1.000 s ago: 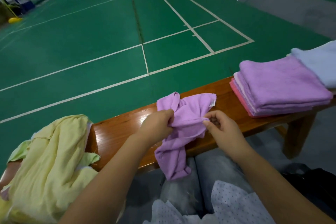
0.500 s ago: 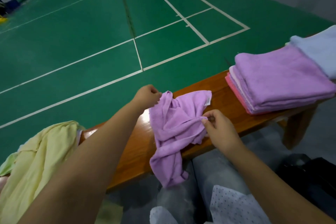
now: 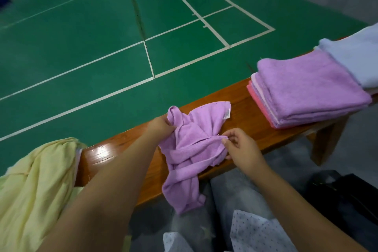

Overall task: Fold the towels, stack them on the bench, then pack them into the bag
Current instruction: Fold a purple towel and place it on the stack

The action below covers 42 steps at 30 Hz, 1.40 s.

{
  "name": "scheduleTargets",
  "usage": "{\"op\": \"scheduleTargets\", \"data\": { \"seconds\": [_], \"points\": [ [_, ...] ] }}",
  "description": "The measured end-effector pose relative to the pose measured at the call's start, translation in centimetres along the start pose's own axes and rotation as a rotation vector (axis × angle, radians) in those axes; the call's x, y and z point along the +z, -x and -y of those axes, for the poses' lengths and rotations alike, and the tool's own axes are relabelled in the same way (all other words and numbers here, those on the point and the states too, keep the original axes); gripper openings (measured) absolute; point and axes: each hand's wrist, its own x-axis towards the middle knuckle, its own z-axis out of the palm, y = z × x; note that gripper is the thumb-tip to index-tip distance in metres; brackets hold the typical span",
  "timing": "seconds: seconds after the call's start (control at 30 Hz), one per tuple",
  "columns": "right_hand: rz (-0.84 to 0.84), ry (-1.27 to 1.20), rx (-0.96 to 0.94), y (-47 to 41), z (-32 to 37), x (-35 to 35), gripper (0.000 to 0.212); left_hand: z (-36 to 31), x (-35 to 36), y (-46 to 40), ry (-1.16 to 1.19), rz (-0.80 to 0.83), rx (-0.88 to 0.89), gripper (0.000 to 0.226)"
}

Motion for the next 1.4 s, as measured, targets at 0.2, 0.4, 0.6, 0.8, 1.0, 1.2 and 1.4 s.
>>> {"op": "scheduleTargets", "data": {
  "seconds": [0.2,0.4,0.6,0.8,1.0,1.2,1.4],
  "points": [
    [-0.029,-0.141,0.038,0.2,0.7,0.0,0.003,2.8,-0.9,1.7,0.660,-0.095,-0.135,0.018],
    [-0.065,-0.290,0.018,-0.1,3.8,-0.2,0.007,5.3,-5.4,4.5,1.014,-0.302,0.041,0.019],
    [-0.135,-0.239,-0.202,-3.4,10.5,-1.2,0.011,7.2,-12.2,6.9,1.187,-0.543,0.122,0.022],
    [-0.169,-0.159,-0.482,-5.5,20.0,-3.9,0.003,6.5,-19.6,9.8,0.974,-0.729,0.260,0.023],
    [-0.262,-0.139,-0.661,-5.0,26.4,-6.6,0.005,5.0,-24.7,14.8,0.911,-0.789,0.525,0.028],
    [-0.225,-0.163,-0.621,-4.2,25.8,-7.0,0.004,7.0,-24.4,16.5,0.650,-0.496,0.467,0.031],
    [-0.211,-0.069,-0.627,-4.0,25.4,-7.4,0.005,7.7,-23.9,16.5,0.495,-0.522,0.392,0.013]
  ]
}}
